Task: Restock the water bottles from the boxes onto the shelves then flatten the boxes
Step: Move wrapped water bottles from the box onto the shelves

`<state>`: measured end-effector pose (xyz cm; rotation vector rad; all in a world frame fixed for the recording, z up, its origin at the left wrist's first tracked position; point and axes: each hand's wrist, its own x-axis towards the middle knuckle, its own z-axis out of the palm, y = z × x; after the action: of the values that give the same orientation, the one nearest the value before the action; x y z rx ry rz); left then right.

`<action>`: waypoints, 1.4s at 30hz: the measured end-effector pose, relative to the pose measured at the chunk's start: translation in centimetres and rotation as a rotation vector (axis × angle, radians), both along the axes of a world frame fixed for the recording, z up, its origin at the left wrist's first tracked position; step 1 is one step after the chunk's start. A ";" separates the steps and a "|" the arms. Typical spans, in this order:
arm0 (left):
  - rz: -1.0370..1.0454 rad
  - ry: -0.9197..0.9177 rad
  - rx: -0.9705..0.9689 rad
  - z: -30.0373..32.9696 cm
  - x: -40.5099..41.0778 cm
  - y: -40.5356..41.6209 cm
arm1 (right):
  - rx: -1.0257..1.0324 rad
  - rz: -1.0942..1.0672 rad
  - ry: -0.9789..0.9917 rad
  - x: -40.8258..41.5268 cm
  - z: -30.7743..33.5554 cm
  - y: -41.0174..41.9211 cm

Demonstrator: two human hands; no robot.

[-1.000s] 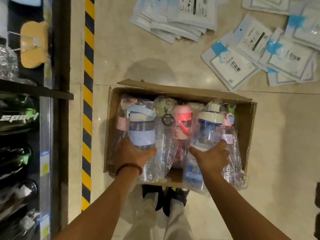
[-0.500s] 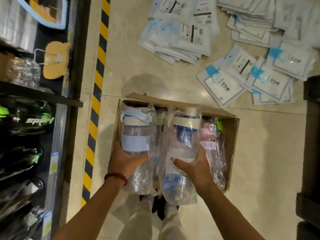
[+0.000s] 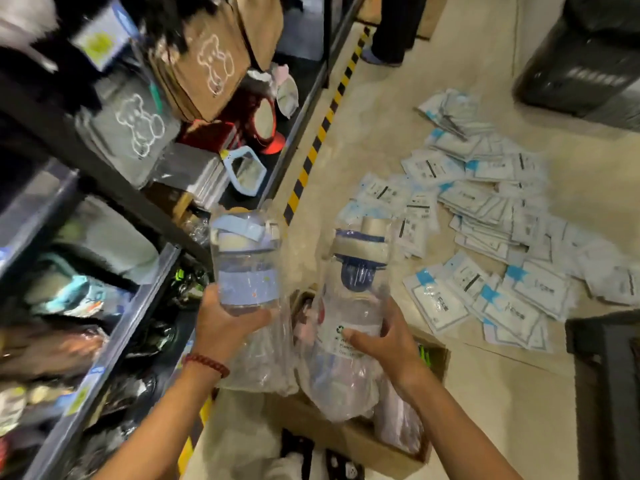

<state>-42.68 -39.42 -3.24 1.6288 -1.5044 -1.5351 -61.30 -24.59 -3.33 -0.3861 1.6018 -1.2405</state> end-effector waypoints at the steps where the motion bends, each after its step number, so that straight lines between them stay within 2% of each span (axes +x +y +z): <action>1: 0.008 0.011 -0.024 1.9 0.8 -0.1 | -0.052 0.036 0.023 0.2 2.0 -0.8; 6: 0.111 -0.013 -0.211 11.2 6.0 0.4 | -0.251 0.204 0.064 2.5 11.0 -4.3; 12: 0.312 0.012 -0.421 19.7 12.2 3.1 | -0.418 0.427 0.121 8.3 18.0 -7.5; 17: 0.476 -0.013 -0.506 22.8 18.8 6.0 | -0.497 0.637 0.125 14.0 21.2 -9.1; 20: 0.643 -0.012 -0.540 24.2 21.8 8.7 | -0.534 0.740 0.121 17.3 22.3 -9.5; 22: 0.725 -0.062 -0.572 24.7 23.4 10.6 | -0.549 0.813 0.118 19.5 22.8 -9.6; 29: 0.920 -0.083 -0.492 22.9 29.1 16.4 | -0.570 1.022 0.068 26.6 22.2 -8.3; 36: 1.076 -0.085 -0.395 20.4 34.7 20.7 | -0.470 1.205 0.059 33.6 19.4 -6.4; 42: 1.168 -0.091 -0.286 17.8 40.4 22.5 | -0.355 1.261 0.069 40.2 17.2 -5.2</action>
<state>-2.27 -16.91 14.59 1.8472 -0.4959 -0.5648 -21.14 -29.82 13.90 -1.3996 0.8259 -0.4807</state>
